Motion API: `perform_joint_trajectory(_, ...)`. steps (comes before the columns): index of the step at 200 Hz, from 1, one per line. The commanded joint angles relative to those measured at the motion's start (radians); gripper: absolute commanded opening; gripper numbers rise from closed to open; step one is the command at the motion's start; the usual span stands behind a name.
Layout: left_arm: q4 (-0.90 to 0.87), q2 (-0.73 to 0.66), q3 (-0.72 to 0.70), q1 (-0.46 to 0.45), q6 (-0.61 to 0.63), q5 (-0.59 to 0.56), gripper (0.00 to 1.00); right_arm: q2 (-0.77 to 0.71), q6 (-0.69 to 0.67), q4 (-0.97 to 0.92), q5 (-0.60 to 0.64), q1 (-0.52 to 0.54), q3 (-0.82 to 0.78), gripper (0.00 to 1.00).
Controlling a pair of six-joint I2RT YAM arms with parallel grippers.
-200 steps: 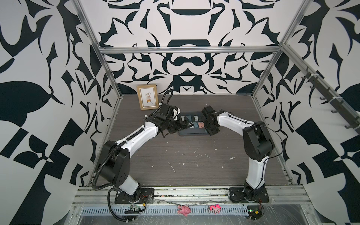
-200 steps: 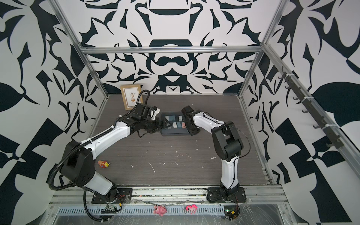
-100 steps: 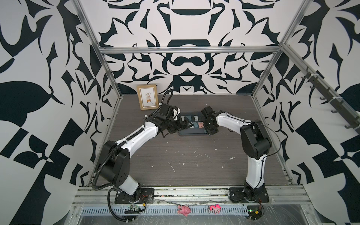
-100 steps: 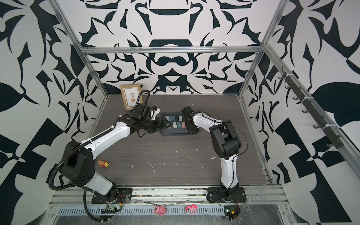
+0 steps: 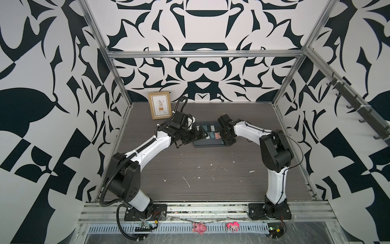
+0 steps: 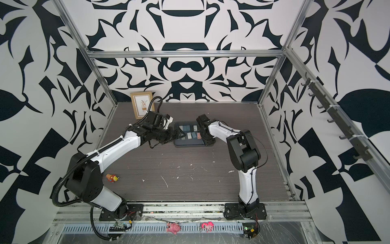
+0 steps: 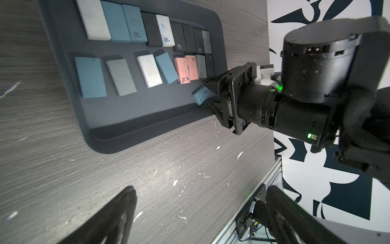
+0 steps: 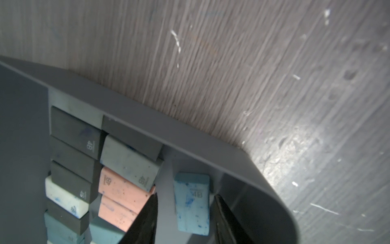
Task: Put the eraser in the storage box
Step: Place the eraser in the storage box.
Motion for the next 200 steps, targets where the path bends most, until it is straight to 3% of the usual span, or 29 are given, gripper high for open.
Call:
perform_joint_trajectory(1, -0.067, 0.015, 0.043, 0.006, 0.026, -0.038, 0.99, -0.070, -0.011, -0.062, 0.029, -0.005, 0.008, 0.48)
perform_joint_trajectory(60, -0.177, 0.005, 0.116, 0.030, 0.086, -0.190, 0.99, -0.113, -0.110, -0.061, 0.043, -0.013, 0.046, 0.59)
perform_joint_trajectory(92, -0.266, 0.000, 0.174, 0.103, 0.141, -0.301, 0.99, -0.135, -0.192, -0.058, 0.079, -0.013, 0.092, 0.70)
perform_joint_trajectory(102, -0.292, -0.001, 0.186, 0.142, 0.145, -0.323, 0.99, -0.138, -0.234, -0.052, 0.078, -0.014, 0.114, 0.77)
perform_joint_trajectory(119, -0.327, 0.001, 0.189, 0.219, 0.140, -0.325, 0.99, -0.133, -0.342, -0.034, 0.062, -0.013, 0.166, 0.80)
perform_joint_trajectory(124, -0.336, 0.005, 0.189, 0.245, 0.136, -0.319, 0.99, -0.129, -0.374, -0.050, 0.063, -0.013, 0.190, 0.94)
perform_joint_trajectory(128, -0.343, 0.009, 0.187, 0.264, 0.131, -0.308, 0.99, -0.127, -0.410, -0.050, 0.062, -0.011, 0.206, 0.96)
perform_joint_trajectory(150, -0.362, 0.051, 0.168, 0.384, 0.111, -0.181, 0.99, -0.119, -0.610, -0.038, 0.062, 0.010, 0.288, 0.96)
perform_joint_trajectory(159, -0.358, 0.072, 0.156, 0.413, 0.097, -0.154, 0.99, -0.118, -0.705, -0.002, -0.003, 0.019, 0.304, 0.96)
perform_joint_trajectory(200, -0.376, 0.190, 0.190, 0.429, 0.098, -0.244, 0.99, -0.063, -1.038, -0.039, -0.071, 0.084, 0.424, 0.98)
